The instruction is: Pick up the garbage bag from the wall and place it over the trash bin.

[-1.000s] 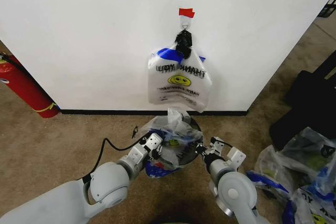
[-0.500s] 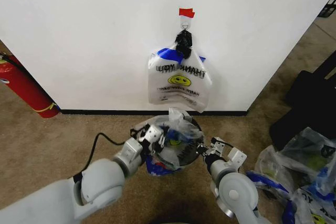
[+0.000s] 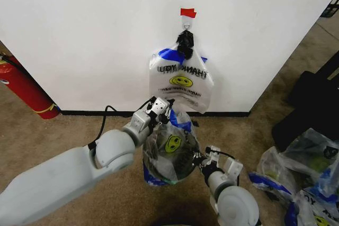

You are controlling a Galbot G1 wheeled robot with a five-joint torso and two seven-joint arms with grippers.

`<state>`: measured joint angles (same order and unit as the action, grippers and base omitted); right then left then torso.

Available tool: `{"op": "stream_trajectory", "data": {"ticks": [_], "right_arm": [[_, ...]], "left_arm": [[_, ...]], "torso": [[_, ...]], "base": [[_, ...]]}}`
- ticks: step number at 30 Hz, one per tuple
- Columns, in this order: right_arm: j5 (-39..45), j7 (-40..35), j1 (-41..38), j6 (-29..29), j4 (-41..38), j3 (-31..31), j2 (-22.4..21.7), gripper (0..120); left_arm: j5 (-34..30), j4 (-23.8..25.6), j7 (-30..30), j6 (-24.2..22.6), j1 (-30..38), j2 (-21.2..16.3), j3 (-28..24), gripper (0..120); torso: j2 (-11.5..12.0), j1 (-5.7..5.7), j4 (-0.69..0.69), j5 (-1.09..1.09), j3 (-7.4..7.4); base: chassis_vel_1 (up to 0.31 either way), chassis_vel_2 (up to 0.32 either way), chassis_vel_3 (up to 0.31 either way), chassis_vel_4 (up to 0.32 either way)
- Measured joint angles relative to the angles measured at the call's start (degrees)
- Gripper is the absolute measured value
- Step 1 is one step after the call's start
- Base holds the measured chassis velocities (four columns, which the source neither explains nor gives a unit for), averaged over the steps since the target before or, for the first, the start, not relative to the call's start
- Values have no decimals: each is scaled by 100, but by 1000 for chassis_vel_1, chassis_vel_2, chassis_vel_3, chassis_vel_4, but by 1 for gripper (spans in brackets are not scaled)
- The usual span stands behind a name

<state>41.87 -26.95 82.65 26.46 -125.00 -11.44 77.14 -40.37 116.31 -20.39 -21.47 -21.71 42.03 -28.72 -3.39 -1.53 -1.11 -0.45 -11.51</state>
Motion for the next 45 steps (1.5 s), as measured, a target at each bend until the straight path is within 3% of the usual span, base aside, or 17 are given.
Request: {"op": "stream_trajectory", "data": {"ticks": [10,11,15,20,23,29,31,40,44,45], "right_arm": [[-722,799,160,-508,-106,27,-346,1],[-799,993,164,-604,-106,46,-420,1],[-1148,1616,249,-1109,-82,26,-636,1],[-1264,2004,284,-1510,-32,-41,-781,1],[-1242,2142,286,-1685,3,-95,-839,1],[-1085,2260,290,-1878,100,-190,-896,1],[-1061,2253,265,-1896,176,-173,-883,1],[-596,1901,130,-1780,301,-169,-684,1],[-536,1862,128,-1760,302,-175,-656,1],[-523,1852,129,-1755,302,-177,-643,1]], "left_arm": [[168,-831,456,246,139,-230,-148,0],[170,-887,538,329,91,-279,-146,0],[-32,-1098,1073,733,212,-311,-312,0],[-337,-1237,1566,900,440,-367,-519,0],[-372,-1265,1807,905,478,-538,-583,0],[-225,-1355,2087,1040,197,-804,-434,0],[-251,-1234,1941,1027,-27,-836,-228,0],[-831,-383,1146,738,-542,-1049,463,32],[-851,-329,1025,718,-777,-1087,720,39],[-864,-317,967,711,-889,-1102,837,46]], "torso": [[0,0,-2,-2,0],[0,0,6,0,-1],[0,0,1,-2,0],[0,0,-3,-1,0],[0,0,2,0,0],[-1,0,2,-3,0],[-1,0,2,-2,0],[-1,0,1,1,0],[-1,1,0,0,0],[-1,0,0,-1,0]], "base": [[0,0,0,0],[0,0,0,0],[0,0,0,0],[0,0,0,0],[0,0,0,0],[0,0,0,0],[0,0,0,0],[0,0,0,0],[0,0,0,0],[0,0,0,0]]}}
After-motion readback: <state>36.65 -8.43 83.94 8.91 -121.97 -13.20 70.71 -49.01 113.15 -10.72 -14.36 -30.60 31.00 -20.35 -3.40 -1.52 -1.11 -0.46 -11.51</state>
